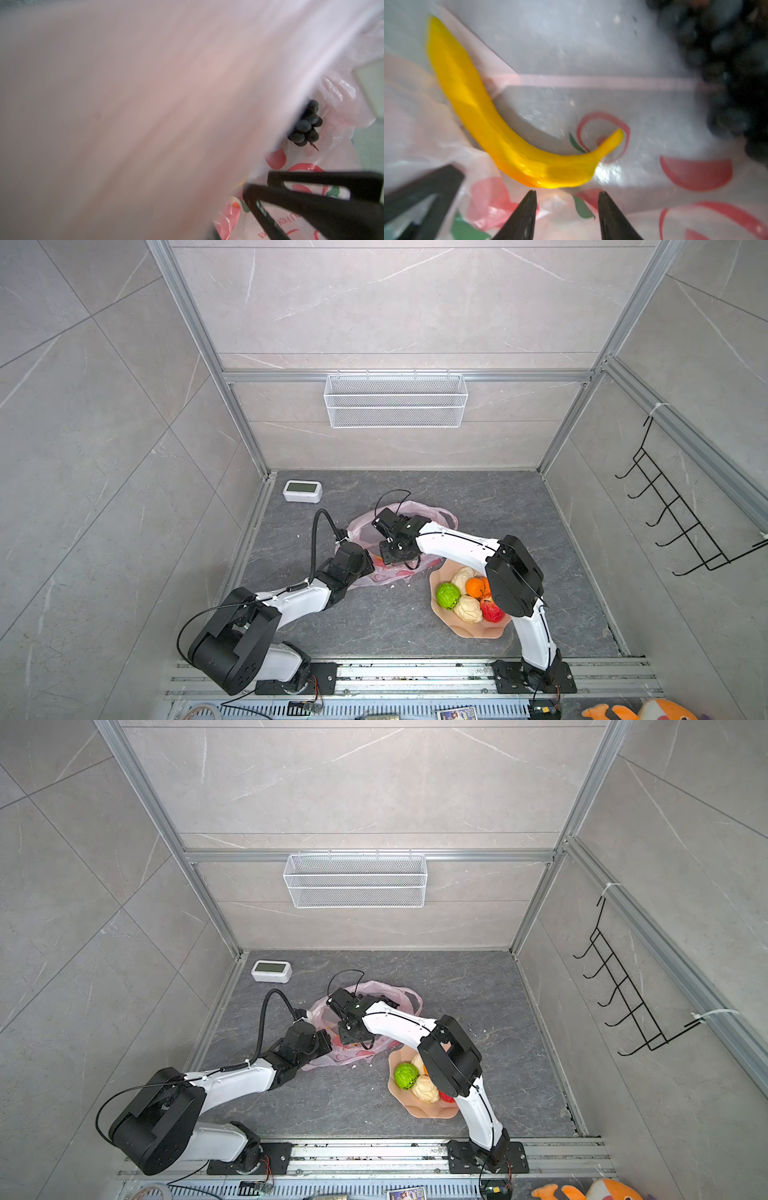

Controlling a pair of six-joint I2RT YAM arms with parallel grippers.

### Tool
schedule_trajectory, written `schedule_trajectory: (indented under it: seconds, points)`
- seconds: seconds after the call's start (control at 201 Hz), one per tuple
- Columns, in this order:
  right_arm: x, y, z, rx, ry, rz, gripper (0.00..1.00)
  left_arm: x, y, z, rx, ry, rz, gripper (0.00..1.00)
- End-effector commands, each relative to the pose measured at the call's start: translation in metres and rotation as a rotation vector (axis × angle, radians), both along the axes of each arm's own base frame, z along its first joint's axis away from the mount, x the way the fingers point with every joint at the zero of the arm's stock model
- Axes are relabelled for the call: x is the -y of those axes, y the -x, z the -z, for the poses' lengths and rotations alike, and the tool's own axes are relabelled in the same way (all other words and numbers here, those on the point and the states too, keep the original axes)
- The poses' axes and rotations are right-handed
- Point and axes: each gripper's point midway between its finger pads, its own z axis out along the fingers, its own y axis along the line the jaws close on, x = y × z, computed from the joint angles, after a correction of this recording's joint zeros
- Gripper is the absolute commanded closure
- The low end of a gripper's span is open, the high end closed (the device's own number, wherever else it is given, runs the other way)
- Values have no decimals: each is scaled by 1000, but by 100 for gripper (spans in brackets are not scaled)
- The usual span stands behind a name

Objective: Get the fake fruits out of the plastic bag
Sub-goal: 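Open the right gripper and move it back into the bag, then grasp the yellow banana in the bag with the right gripper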

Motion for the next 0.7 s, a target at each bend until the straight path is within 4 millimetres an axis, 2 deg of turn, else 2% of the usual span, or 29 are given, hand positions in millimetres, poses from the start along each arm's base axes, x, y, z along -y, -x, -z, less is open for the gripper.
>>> schedule_trajectory:
  seconds: [0.0,0.12,0.254,0.513,0.617,0.697]
  points:
    - [-13,-20,-10,48,-60,-124,47,14,-10,-46,151,11,87,97]
    - [-17,-27,0,42,-67,-203,44,4,-8,-57,199,-21,71,99]
    - [-36,-16,9,-1,-133,-318,41,2,-7,-63,231,-21,75,100]
    - [-58,5,13,-41,-270,-440,29,5,-7,-64,240,-14,89,100]
    - [-65,6,12,-43,-308,-460,24,-3,-6,-61,233,-20,51,100]
    - [-67,0,16,-33,-291,-438,22,-7,-5,-59,229,-16,30,100]
